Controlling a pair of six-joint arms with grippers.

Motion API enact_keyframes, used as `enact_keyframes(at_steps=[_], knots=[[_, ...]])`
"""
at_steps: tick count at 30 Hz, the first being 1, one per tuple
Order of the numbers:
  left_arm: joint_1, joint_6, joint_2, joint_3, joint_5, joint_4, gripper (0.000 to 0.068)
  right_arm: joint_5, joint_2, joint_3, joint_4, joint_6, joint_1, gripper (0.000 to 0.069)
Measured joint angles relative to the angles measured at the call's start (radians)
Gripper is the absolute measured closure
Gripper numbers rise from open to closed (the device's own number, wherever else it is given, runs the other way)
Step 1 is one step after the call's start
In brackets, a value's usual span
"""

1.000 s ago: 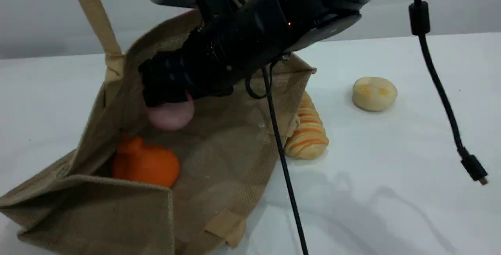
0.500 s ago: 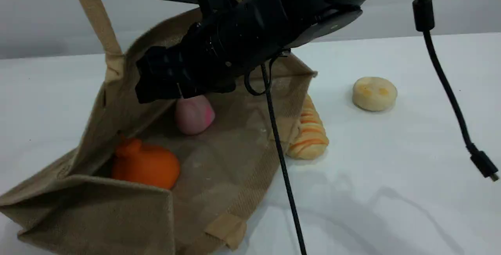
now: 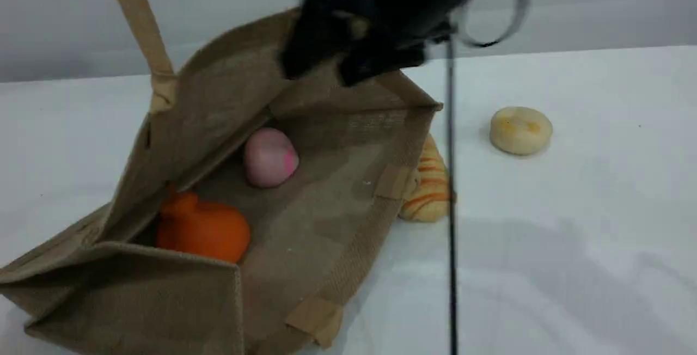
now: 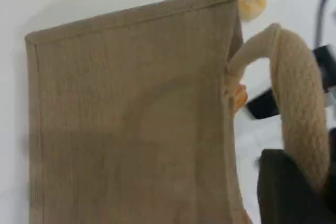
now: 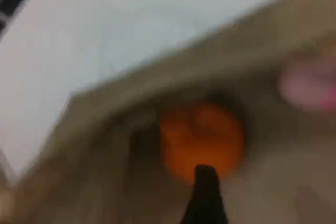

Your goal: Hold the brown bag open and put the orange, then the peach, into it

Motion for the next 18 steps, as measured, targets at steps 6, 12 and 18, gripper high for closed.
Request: enact_keyframes(at_steps=[6, 12, 18], knots=[[0.000, 0.045, 0.004, 0.092, -0.120, -0.002, 0.0604, 0.174, -0.137, 0.062, -0.307, 0.199, -0.066, 0.0197], [0.000, 0.088, 0.009, 0.253, -0.306, -0.009, 0.0604, 0.325, -0.294, 0.062, -0.433, 0.296, -0.073, 0.0214], [0.000, 0.112, 0.067, 0.394, -0.416, -0.059, 0.0599, 0.397, -0.488, 0.062, -0.582, 0.452, -0.073, 0.0229]])
